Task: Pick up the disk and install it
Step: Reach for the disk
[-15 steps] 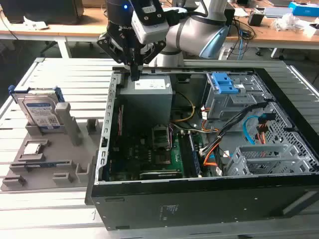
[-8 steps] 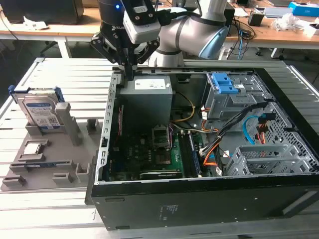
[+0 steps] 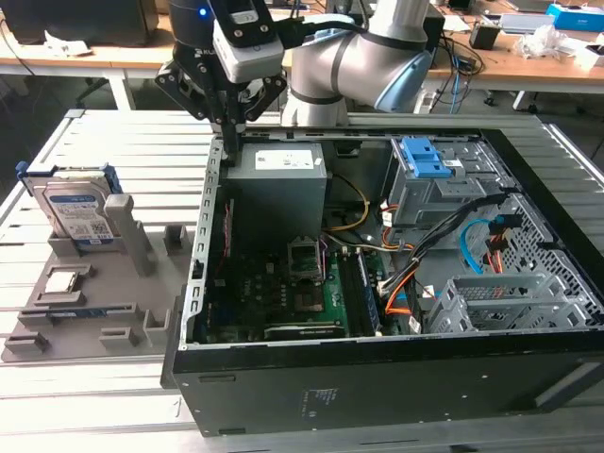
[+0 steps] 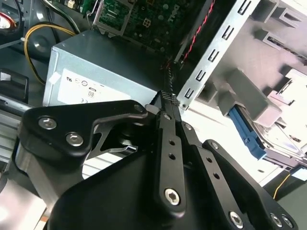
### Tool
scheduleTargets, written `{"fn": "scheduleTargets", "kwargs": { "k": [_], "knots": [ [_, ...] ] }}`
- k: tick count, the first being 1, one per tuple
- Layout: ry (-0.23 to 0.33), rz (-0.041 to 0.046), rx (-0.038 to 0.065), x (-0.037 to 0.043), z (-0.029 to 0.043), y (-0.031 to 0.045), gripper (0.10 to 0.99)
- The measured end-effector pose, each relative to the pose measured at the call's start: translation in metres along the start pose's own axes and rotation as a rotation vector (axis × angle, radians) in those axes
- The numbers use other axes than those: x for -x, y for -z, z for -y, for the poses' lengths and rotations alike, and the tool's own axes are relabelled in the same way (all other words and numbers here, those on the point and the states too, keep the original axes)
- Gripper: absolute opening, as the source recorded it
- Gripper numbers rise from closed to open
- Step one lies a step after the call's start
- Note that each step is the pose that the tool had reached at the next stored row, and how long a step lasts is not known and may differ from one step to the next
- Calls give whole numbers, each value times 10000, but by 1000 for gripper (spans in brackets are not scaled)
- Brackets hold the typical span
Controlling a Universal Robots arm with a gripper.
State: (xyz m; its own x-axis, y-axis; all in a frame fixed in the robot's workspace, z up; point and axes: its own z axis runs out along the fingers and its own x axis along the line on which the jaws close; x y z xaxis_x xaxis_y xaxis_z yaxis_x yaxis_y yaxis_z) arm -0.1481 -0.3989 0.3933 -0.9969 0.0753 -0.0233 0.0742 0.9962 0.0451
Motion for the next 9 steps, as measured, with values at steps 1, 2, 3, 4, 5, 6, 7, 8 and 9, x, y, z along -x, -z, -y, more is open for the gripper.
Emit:
{"fn": "scheduleTargets", "kwargs": {
  "k": [1,2,3,4,5,6,7,8,9],
  "knots": [
    [0,0,0,-26,2,1,102],
    [0,0,0,-43,3,1,102],
    [1,0,-1,-55,4,2,102],
    [1,0,-1,-65,5,2,102],
    [0,0,-1,-85,6,3,102],
    [0,-1,-1,-117,9,4,102],
    [0,0,0,-134,10,4,102],
    [0,0,-1,-152,11,4,102],
    [0,-1,0,-165,12,5,102]
  ]
}}
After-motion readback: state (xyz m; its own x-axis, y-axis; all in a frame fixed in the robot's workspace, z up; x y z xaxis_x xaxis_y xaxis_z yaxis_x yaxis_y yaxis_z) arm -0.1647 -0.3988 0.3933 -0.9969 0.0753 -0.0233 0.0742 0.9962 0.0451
